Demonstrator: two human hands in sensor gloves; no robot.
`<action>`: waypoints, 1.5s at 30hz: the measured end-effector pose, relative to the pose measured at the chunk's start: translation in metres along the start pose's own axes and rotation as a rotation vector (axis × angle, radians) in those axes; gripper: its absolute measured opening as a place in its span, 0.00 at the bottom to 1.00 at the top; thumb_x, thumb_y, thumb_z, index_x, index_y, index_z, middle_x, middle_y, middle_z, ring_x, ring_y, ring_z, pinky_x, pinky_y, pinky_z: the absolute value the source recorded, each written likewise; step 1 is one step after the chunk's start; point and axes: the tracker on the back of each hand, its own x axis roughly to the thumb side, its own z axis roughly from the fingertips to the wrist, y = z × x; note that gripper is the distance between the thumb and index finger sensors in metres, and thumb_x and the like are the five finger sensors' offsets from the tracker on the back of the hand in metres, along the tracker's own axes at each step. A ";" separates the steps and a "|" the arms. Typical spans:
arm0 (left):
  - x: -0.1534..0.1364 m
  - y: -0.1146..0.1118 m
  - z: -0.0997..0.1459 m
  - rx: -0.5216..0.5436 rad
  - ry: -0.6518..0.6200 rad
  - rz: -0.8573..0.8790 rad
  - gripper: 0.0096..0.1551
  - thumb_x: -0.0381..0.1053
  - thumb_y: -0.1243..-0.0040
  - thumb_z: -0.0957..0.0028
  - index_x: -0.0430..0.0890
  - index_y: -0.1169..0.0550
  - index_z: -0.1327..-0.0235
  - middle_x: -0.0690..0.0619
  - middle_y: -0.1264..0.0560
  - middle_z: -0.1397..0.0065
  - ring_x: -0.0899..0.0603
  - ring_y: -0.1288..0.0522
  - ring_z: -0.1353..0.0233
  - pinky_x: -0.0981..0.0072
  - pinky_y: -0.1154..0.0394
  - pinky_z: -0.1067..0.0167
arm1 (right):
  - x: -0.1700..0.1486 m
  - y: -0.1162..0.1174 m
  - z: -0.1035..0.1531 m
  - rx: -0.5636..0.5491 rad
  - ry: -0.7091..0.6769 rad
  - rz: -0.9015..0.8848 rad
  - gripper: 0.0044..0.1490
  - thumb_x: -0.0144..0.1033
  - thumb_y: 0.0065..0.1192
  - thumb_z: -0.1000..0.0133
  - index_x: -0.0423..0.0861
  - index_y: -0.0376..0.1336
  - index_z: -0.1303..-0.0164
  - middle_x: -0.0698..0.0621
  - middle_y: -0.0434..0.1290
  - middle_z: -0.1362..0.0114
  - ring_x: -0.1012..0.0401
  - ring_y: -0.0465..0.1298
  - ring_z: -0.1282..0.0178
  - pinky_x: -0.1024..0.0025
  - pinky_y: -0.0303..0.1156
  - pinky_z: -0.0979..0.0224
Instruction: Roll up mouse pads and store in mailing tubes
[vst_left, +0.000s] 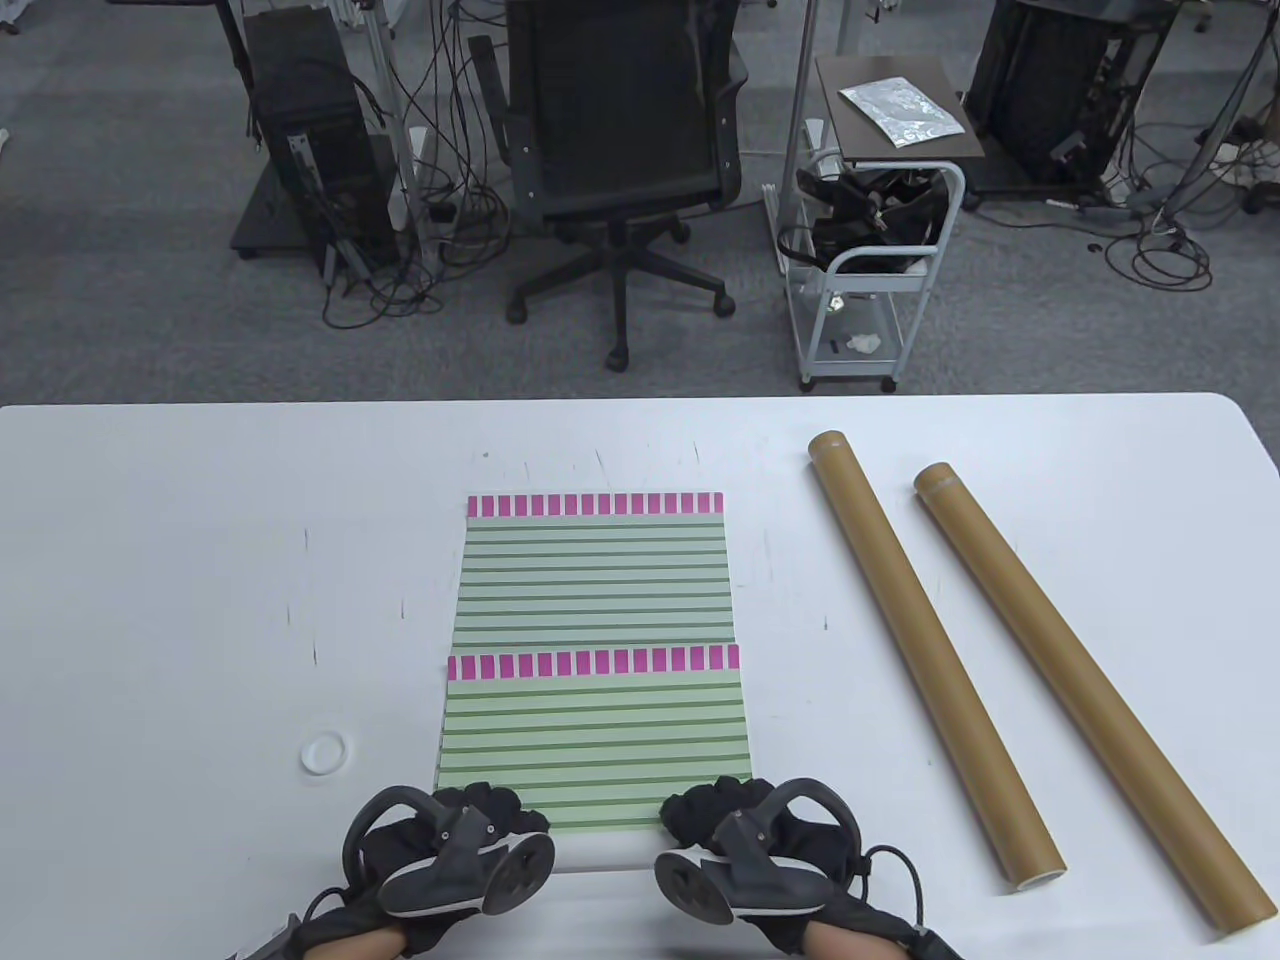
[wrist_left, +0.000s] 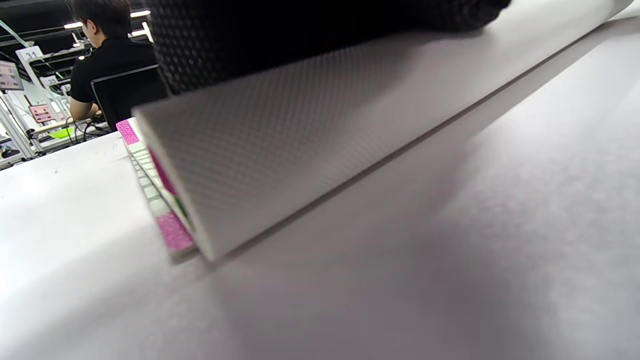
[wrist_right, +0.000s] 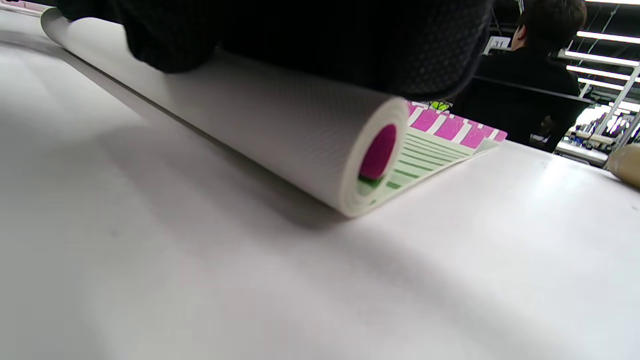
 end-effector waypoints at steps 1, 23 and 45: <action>-0.001 0.003 0.002 0.011 -0.008 0.007 0.28 0.59 0.46 0.56 0.60 0.27 0.39 0.58 0.20 0.40 0.49 0.17 0.44 0.67 0.18 0.46 | 0.000 0.000 0.000 -0.001 0.000 0.000 0.32 0.43 0.58 0.48 0.48 0.64 0.33 0.49 0.75 0.36 0.53 0.77 0.42 0.54 0.73 0.34; 0.002 0.001 0.004 0.014 -0.033 -0.002 0.33 0.67 0.42 0.63 0.59 0.23 0.43 0.58 0.19 0.41 0.50 0.17 0.42 0.64 0.19 0.42 | -0.015 0.000 -0.001 0.068 -0.010 -0.129 0.35 0.49 0.60 0.50 0.47 0.67 0.33 0.50 0.78 0.38 0.55 0.80 0.45 0.59 0.76 0.38; -0.014 0.000 0.002 0.014 0.041 0.022 0.30 0.64 0.46 0.58 0.59 0.24 0.42 0.58 0.20 0.38 0.48 0.18 0.39 0.62 0.19 0.40 | -0.022 0.006 -0.006 0.075 0.035 -0.127 0.32 0.43 0.54 0.47 0.48 0.66 0.32 0.49 0.76 0.35 0.53 0.78 0.42 0.55 0.74 0.35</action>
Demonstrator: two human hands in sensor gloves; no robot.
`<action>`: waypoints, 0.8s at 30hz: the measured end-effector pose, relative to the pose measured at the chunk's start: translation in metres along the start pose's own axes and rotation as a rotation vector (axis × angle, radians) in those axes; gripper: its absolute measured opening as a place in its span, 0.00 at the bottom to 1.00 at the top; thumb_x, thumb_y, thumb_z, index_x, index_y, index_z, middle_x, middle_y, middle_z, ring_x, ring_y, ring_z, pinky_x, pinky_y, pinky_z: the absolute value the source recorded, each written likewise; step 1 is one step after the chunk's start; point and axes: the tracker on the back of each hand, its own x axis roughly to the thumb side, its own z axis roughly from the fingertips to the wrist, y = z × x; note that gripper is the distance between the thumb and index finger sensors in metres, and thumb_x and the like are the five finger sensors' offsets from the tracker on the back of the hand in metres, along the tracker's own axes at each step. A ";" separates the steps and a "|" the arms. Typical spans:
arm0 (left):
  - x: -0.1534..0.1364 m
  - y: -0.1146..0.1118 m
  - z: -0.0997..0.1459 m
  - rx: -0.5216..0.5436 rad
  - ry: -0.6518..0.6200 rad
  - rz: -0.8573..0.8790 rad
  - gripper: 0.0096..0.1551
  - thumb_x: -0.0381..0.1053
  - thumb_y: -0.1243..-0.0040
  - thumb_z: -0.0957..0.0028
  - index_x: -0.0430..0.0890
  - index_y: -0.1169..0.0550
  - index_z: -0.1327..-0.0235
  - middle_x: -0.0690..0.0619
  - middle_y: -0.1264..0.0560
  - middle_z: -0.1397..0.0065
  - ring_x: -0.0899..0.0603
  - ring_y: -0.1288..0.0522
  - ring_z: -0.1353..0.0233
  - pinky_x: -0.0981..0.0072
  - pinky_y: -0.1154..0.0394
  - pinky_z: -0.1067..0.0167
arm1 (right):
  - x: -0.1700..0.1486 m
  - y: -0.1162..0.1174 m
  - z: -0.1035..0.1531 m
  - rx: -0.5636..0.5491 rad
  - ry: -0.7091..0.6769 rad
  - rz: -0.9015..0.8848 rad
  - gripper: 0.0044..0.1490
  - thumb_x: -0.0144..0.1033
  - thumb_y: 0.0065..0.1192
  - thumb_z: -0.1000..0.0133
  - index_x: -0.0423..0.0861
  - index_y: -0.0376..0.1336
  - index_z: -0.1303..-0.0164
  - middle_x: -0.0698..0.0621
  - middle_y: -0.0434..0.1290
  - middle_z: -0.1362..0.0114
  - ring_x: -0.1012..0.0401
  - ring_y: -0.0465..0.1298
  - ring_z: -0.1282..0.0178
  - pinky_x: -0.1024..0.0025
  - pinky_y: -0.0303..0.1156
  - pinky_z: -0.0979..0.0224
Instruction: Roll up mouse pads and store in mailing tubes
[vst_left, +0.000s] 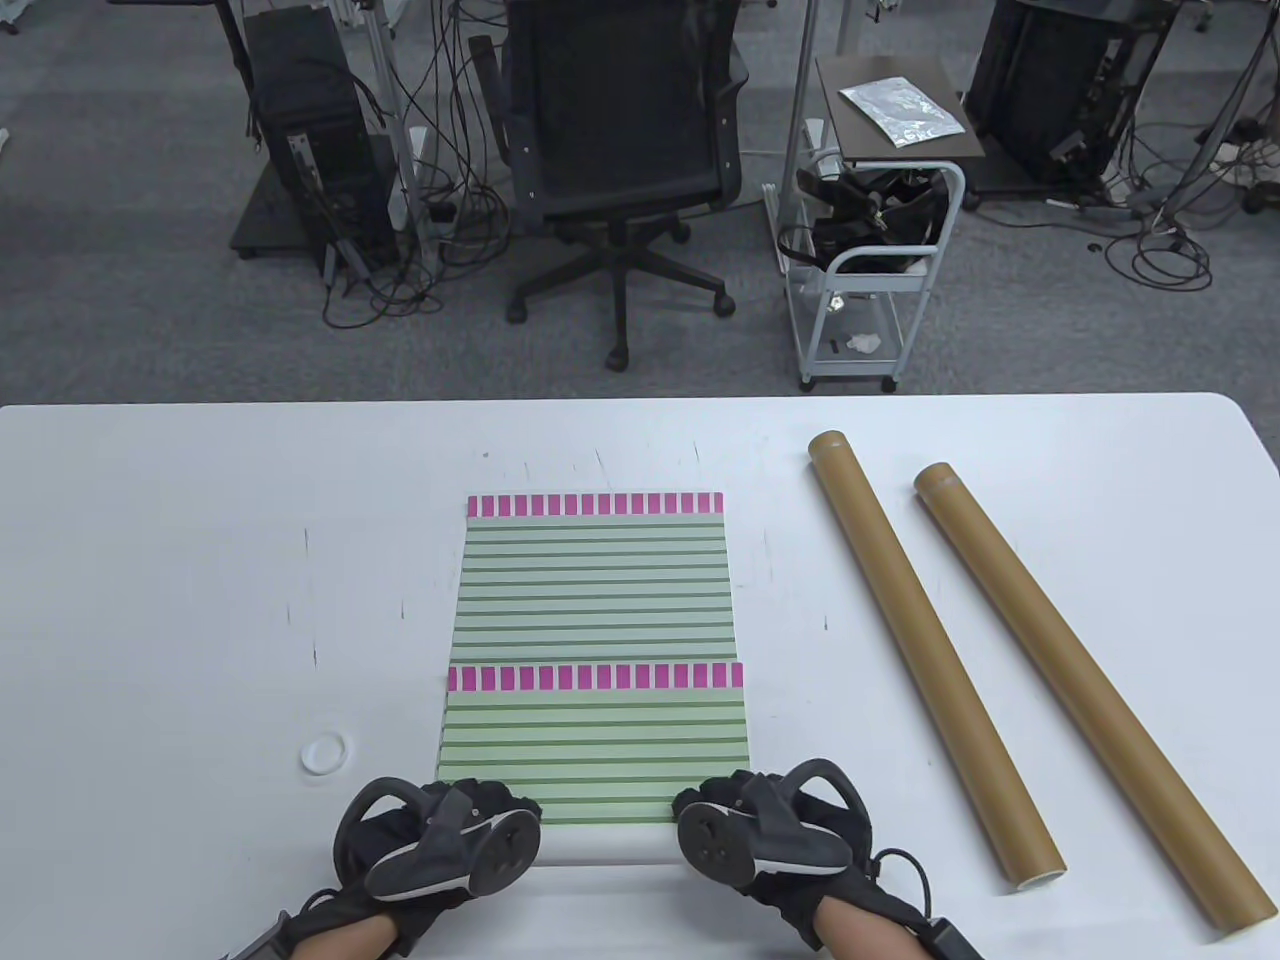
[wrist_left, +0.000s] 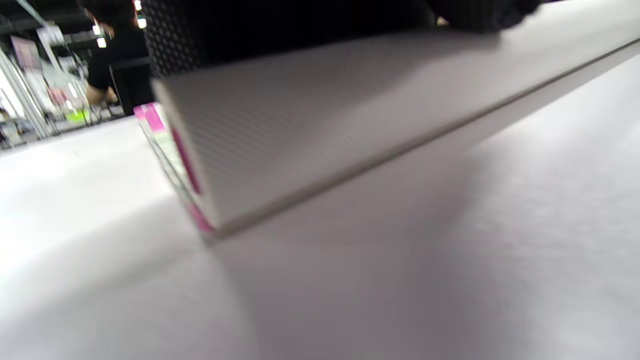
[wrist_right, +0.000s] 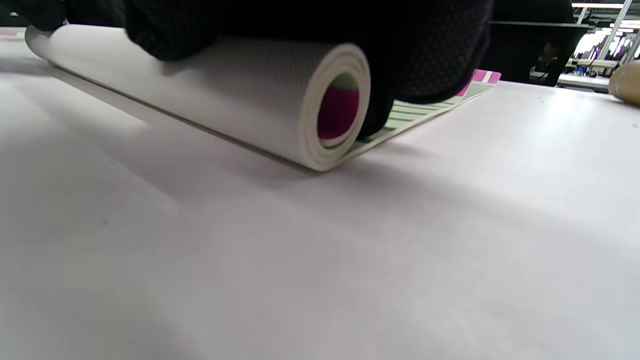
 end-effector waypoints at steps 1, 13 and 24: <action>0.000 0.000 0.002 0.016 -0.012 -0.027 0.30 0.64 0.44 0.59 0.60 0.25 0.42 0.60 0.21 0.38 0.49 0.18 0.39 0.63 0.20 0.39 | 0.001 0.000 0.000 0.000 0.002 -0.001 0.32 0.42 0.53 0.47 0.48 0.67 0.32 0.49 0.76 0.35 0.52 0.78 0.42 0.55 0.74 0.35; -0.013 -0.010 -0.009 -0.071 0.043 0.157 0.25 0.58 0.49 0.55 0.61 0.23 0.43 0.59 0.20 0.38 0.49 0.18 0.39 0.63 0.20 0.38 | 0.004 -0.007 0.005 -0.102 0.002 0.105 0.32 0.45 0.63 0.51 0.52 0.66 0.35 0.53 0.75 0.37 0.57 0.78 0.43 0.59 0.74 0.35; -0.014 -0.011 -0.009 -0.081 0.016 0.123 0.29 0.61 0.44 0.58 0.60 0.25 0.40 0.59 0.22 0.35 0.49 0.19 0.36 0.63 0.20 0.37 | 0.003 -0.001 0.003 -0.055 0.011 0.065 0.35 0.47 0.58 0.48 0.48 0.64 0.30 0.49 0.74 0.33 0.53 0.76 0.40 0.55 0.72 0.32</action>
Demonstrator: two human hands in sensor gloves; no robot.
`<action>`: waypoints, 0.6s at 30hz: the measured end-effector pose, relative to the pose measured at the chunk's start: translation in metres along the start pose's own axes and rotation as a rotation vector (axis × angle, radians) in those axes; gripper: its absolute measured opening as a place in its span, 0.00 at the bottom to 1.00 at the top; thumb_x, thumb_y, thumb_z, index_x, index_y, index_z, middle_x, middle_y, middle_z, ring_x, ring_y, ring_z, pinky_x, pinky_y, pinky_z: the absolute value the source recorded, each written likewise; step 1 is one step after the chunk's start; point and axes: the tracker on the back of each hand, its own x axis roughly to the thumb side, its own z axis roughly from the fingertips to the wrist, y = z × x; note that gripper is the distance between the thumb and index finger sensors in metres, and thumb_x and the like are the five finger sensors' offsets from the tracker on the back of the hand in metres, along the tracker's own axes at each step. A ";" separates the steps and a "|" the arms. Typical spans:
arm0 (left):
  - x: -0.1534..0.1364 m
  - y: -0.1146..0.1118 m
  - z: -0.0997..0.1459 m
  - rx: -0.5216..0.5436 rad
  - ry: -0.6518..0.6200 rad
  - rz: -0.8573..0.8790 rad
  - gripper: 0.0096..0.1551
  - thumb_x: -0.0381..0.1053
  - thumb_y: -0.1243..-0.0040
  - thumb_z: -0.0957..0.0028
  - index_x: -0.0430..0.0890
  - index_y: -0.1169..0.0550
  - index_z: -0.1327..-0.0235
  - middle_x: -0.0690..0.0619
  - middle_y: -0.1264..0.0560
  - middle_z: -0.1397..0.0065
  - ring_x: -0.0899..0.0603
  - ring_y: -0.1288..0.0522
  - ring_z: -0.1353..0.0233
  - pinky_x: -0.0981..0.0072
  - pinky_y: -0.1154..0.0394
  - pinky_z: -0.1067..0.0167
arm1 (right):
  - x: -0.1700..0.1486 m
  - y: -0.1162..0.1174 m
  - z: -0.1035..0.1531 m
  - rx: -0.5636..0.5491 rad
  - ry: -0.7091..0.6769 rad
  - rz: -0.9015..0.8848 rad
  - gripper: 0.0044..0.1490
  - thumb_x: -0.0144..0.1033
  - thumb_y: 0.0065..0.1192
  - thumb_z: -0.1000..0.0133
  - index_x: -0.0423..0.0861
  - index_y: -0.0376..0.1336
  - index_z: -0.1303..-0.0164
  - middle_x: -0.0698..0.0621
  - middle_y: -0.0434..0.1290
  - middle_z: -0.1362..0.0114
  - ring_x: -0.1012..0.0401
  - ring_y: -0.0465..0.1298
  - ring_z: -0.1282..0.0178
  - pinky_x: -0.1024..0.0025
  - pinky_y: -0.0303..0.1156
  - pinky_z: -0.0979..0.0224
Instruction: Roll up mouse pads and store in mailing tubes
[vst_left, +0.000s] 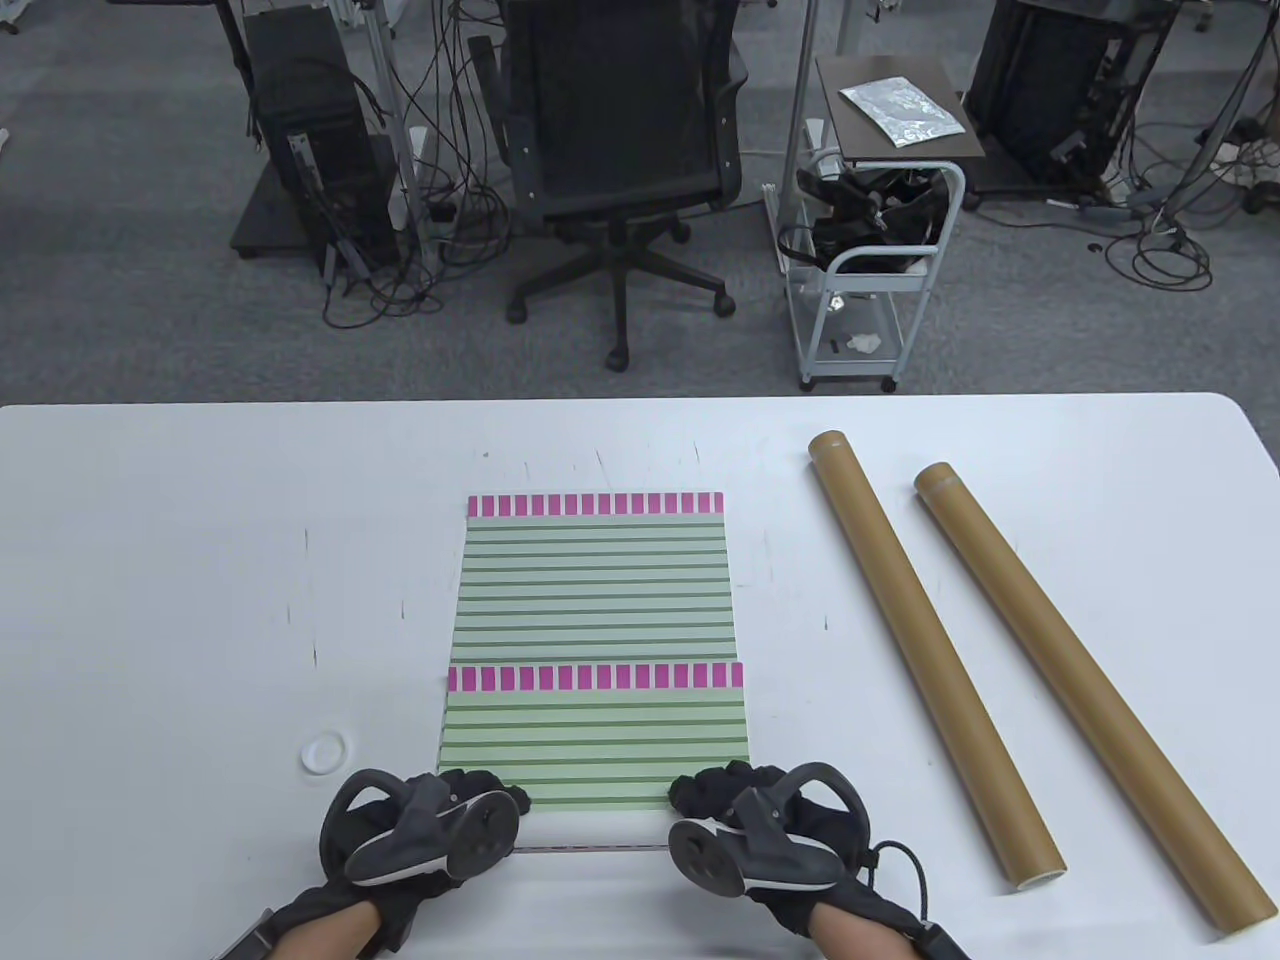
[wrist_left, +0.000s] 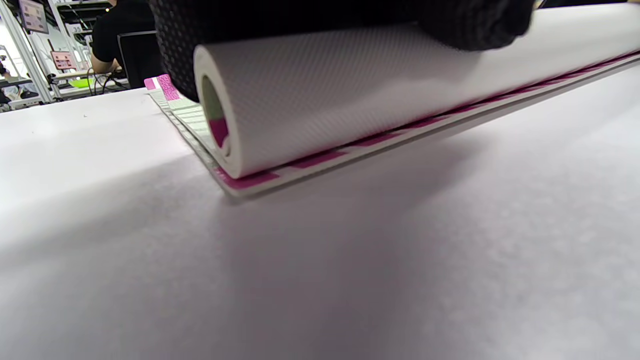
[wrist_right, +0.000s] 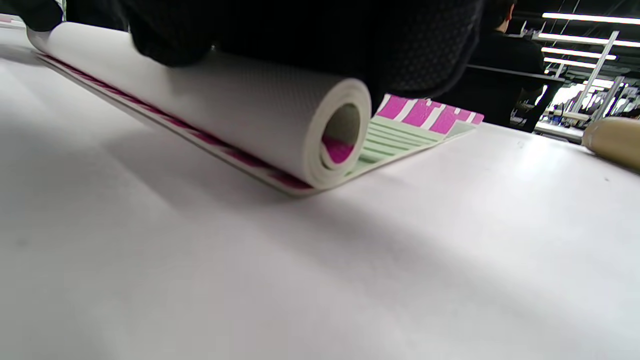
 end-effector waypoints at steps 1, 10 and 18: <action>0.001 0.000 0.000 -0.001 0.001 -0.011 0.29 0.60 0.45 0.57 0.60 0.25 0.39 0.59 0.22 0.35 0.49 0.19 0.36 0.63 0.21 0.37 | 0.000 0.002 -0.001 0.022 -0.003 -0.007 0.39 0.49 0.60 0.50 0.47 0.63 0.28 0.48 0.73 0.31 0.52 0.76 0.39 0.54 0.72 0.32; 0.002 0.004 0.002 -0.041 -0.055 0.009 0.29 0.60 0.46 0.57 0.58 0.24 0.40 0.58 0.19 0.38 0.49 0.17 0.40 0.64 0.19 0.40 | 0.000 -0.002 -0.001 0.041 -0.028 0.003 0.37 0.48 0.62 0.51 0.47 0.66 0.31 0.49 0.76 0.35 0.54 0.79 0.42 0.57 0.75 0.35; 0.006 0.001 0.003 -0.068 -0.091 0.004 0.26 0.59 0.47 0.57 0.60 0.24 0.44 0.60 0.20 0.38 0.48 0.19 0.39 0.64 0.20 0.39 | -0.001 -0.005 0.004 0.040 -0.043 -0.013 0.37 0.50 0.55 0.48 0.47 0.65 0.30 0.48 0.75 0.32 0.51 0.77 0.38 0.53 0.72 0.32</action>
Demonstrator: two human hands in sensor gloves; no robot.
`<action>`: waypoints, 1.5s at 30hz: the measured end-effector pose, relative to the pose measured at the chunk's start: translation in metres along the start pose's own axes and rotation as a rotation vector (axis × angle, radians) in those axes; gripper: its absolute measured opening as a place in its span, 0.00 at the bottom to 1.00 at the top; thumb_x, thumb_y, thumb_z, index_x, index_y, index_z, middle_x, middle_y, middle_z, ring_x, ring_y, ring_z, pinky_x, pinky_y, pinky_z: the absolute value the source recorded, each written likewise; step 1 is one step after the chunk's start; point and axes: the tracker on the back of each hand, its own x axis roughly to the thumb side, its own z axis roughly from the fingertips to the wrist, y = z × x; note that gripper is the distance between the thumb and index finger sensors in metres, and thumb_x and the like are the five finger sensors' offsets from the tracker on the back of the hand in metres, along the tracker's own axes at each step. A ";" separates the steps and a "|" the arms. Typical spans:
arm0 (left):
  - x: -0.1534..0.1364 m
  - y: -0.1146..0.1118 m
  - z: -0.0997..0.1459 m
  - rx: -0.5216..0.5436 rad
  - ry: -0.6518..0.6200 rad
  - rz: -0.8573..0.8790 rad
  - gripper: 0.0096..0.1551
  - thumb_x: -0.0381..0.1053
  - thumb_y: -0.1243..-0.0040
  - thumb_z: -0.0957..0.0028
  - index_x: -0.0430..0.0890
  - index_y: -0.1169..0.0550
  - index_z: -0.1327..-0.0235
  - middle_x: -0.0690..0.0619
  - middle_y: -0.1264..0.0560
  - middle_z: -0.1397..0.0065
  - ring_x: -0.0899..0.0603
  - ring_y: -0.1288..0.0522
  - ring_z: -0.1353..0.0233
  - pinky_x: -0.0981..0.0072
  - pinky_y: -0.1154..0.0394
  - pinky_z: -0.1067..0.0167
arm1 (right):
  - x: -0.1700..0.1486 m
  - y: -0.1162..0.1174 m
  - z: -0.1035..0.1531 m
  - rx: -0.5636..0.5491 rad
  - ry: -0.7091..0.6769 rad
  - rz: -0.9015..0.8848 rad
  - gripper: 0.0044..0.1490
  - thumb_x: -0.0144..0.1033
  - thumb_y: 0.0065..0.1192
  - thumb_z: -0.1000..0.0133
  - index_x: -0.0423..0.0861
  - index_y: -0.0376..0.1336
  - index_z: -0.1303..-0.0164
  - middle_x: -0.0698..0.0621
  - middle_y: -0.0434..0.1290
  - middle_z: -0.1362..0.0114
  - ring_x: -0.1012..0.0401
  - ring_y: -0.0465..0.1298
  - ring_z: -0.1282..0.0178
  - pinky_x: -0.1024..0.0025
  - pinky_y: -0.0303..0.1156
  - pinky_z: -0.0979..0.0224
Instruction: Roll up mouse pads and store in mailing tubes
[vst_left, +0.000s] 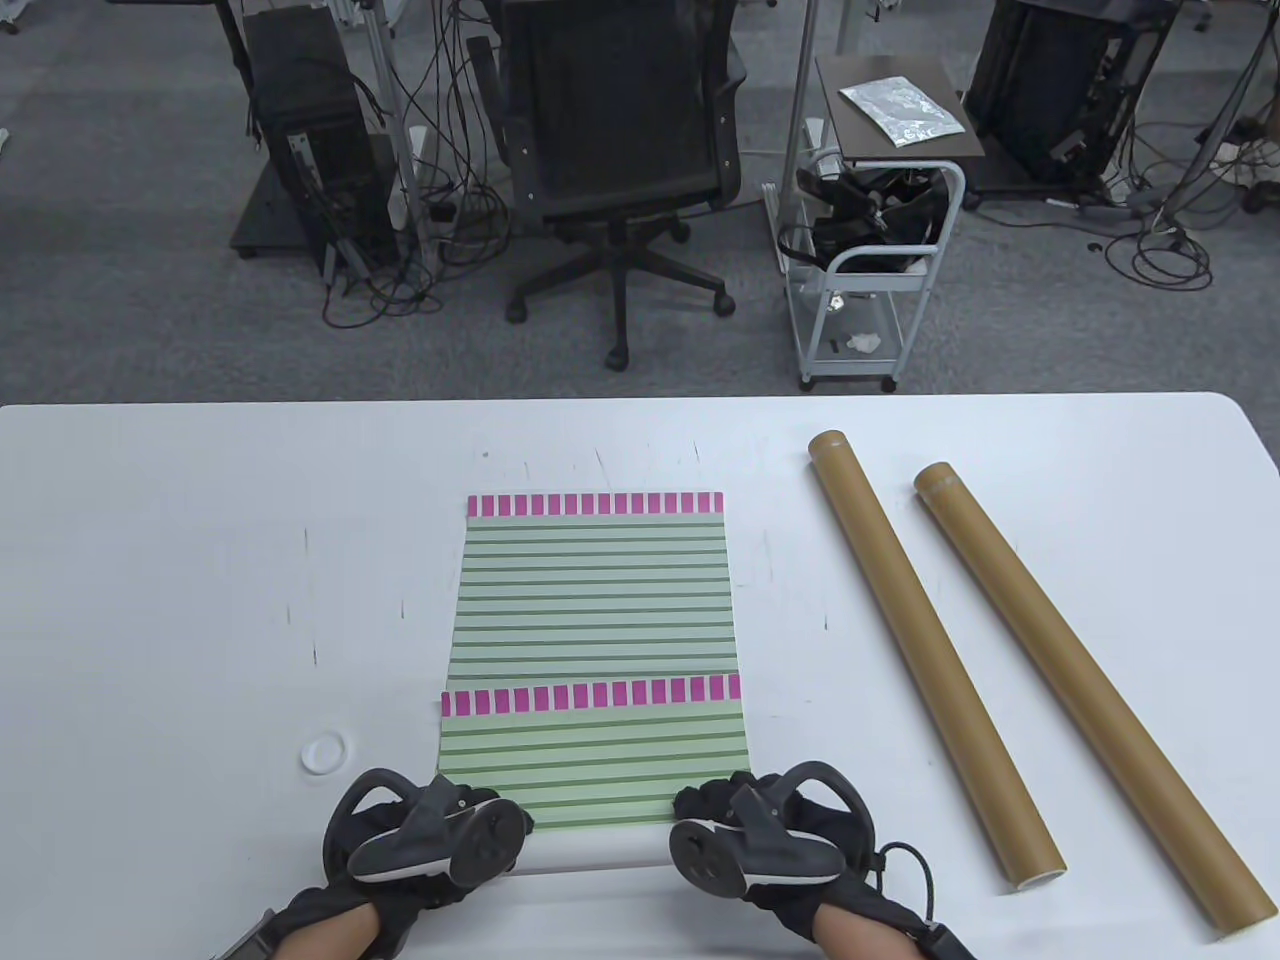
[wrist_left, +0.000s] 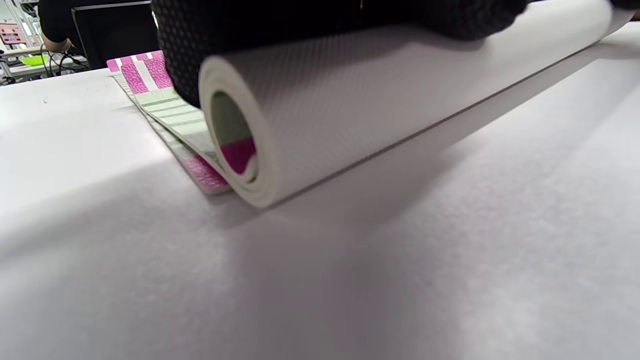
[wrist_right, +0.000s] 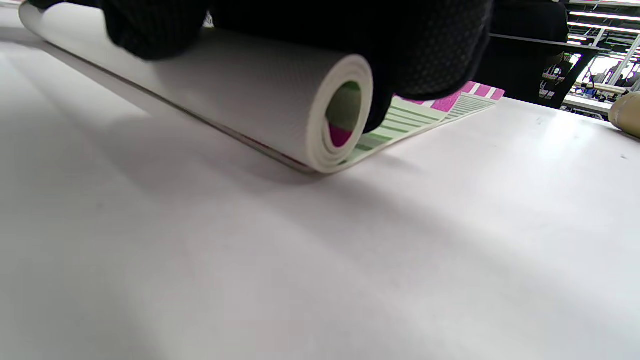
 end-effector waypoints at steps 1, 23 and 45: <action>0.000 0.000 0.000 0.006 0.001 0.000 0.25 0.58 0.47 0.57 0.60 0.23 0.45 0.59 0.20 0.38 0.48 0.19 0.38 0.63 0.20 0.38 | -0.001 -0.002 0.001 -0.020 0.005 -0.007 0.37 0.51 0.57 0.49 0.48 0.66 0.31 0.48 0.75 0.33 0.51 0.77 0.39 0.52 0.72 0.32; 0.026 0.000 0.004 0.132 0.018 -0.265 0.28 0.57 0.48 0.57 0.58 0.25 0.41 0.59 0.19 0.40 0.49 0.17 0.42 0.64 0.19 0.41 | 0.002 -0.002 0.000 -0.092 0.047 0.114 0.33 0.47 0.57 0.48 0.51 0.65 0.32 0.51 0.75 0.35 0.55 0.78 0.45 0.60 0.75 0.39; 0.032 0.000 0.002 0.144 0.035 -0.307 0.35 0.60 0.38 0.59 0.57 0.30 0.35 0.59 0.22 0.34 0.49 0.18 0.36 0.64 0.19 0.38 | -0.007 0.004 -0.006 -0.006 0.060 0.012 0.37 0.48 0.59 0.49 0.49 0.63 0.29 0.50 0.74 0.32 0.53 0.77 0.39 0.54 0.73 0.33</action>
